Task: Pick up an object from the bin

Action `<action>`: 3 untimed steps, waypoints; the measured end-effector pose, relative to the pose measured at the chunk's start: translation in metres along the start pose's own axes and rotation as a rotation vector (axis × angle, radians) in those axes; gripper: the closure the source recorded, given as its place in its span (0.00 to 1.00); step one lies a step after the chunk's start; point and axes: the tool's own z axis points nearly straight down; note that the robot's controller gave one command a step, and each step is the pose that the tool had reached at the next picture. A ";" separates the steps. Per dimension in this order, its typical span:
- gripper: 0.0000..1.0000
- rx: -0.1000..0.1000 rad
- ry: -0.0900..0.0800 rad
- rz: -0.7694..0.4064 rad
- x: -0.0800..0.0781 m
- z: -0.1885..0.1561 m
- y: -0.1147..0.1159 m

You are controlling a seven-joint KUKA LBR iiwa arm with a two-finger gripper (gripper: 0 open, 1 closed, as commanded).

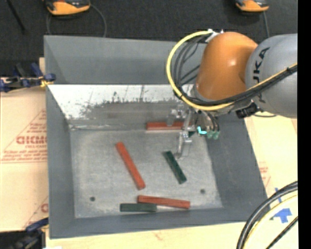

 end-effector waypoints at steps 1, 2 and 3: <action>0.00 0.000 -0.002 0.233 0.007 0.051 -0.038; 0.00 0.000 -0.001 0.831 0.027 0.124 -0.034; 1.00 0.000 -0.006 0.827 0.026 0.122 -0.034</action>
Offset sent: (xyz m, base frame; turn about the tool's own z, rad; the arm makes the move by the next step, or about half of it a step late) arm -0.0071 -0.0365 -0.0497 0.2339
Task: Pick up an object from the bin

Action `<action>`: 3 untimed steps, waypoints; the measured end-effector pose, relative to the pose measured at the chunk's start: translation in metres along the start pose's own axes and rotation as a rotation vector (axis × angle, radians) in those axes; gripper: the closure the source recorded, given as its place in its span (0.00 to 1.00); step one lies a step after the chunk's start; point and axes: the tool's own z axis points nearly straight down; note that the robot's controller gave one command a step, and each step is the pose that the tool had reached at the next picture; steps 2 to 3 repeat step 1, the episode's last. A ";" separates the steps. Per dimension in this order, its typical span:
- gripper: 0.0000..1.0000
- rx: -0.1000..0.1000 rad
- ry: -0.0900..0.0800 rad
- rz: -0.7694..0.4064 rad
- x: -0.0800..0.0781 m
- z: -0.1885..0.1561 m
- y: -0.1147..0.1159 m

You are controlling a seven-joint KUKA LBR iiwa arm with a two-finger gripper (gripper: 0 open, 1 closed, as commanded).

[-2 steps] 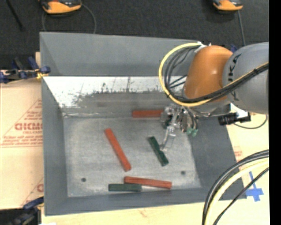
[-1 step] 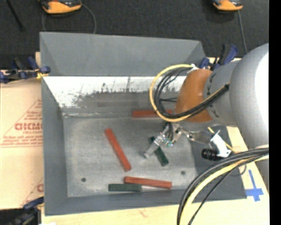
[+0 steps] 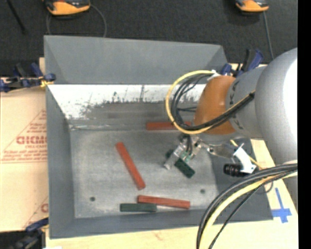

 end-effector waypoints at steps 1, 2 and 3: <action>1.00 -0.006 -0.005 -0.002 -0.001 -0.141 -0.018; 1.00 -0.006 -0.005 -0.002 -0.001 -0.141 -0.018; 1.00 -0.006 -0.005 -0.002 -0.001 -0.141 -0.018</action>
Offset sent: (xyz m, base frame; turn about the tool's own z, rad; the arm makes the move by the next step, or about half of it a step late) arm -0.0152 -0.0105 0.1359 -0.0006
